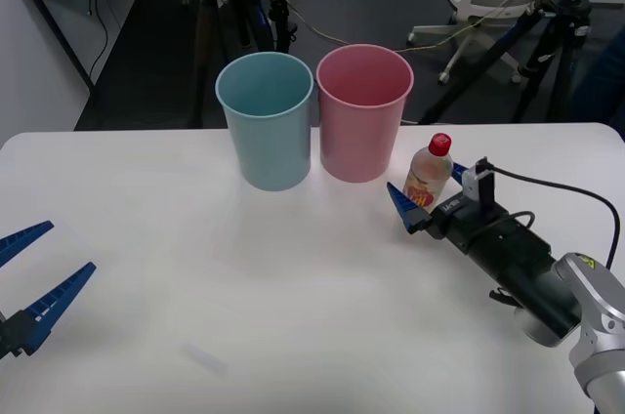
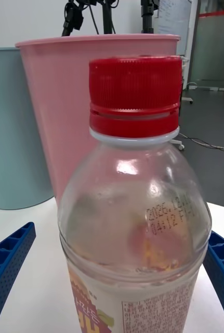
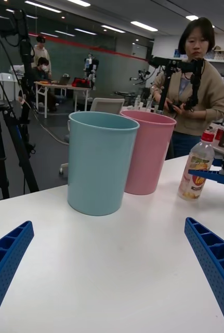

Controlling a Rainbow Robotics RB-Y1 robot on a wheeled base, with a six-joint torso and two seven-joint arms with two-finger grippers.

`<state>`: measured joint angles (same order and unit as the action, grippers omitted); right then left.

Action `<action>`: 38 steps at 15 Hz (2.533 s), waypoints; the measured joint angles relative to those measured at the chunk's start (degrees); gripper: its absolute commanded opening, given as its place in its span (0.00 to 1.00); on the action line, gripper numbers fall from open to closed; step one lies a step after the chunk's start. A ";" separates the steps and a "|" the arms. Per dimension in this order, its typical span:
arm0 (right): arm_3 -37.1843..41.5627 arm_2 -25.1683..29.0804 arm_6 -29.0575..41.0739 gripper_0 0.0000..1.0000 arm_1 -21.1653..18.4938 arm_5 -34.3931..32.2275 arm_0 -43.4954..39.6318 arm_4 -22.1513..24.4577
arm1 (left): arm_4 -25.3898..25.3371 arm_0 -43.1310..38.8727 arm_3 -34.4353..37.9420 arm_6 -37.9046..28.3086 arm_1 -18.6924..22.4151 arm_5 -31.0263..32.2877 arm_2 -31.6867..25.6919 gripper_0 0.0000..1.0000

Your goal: Grasp the object on the table and drop it into the matching bin: aluminum can to the light blue bin, PET bottle to the pink bin.

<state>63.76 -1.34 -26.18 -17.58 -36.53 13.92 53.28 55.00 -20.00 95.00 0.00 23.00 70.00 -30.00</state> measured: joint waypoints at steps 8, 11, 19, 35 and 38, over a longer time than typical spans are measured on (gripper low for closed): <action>-0.03 -0.06 -0.63 0.86 0.00 0.36 0.18 -0.23 | 0.00 0.00 0.00 0.00 0.00 0.00 0.00 1.00; 0.01 -0.06 -1.19 0.00 0.00 0.81 0.26 -0.67 | 0.00 0.00 0.00 0.00 0.00 0.00 0.00 1.00; -0.02 0.76 -1.86 0.00 -0.01 0.23 -0.04 -1.22 | 0.00 0.00 0.00 0.00 0.00 0.00 0.00 1.00; 25.42 -1.23 2.63 0.00 -14.27 -0.39 -18.36 -10.29 | 0.00 -0.01 0.00 0.00 0.00 0.00 0.00 1.00; 31.13 -2.55 2.95 0.00 -18.98 1.07 -21.29 -14.75 | 0.00 -0.01 0.00 0.00 0.00 0.00 0.00 1.00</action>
<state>94.89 -3.89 -23.23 -36.56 -35.45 -7.38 38.53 55.00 -20.00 95.00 0.00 23.00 70.00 -30.00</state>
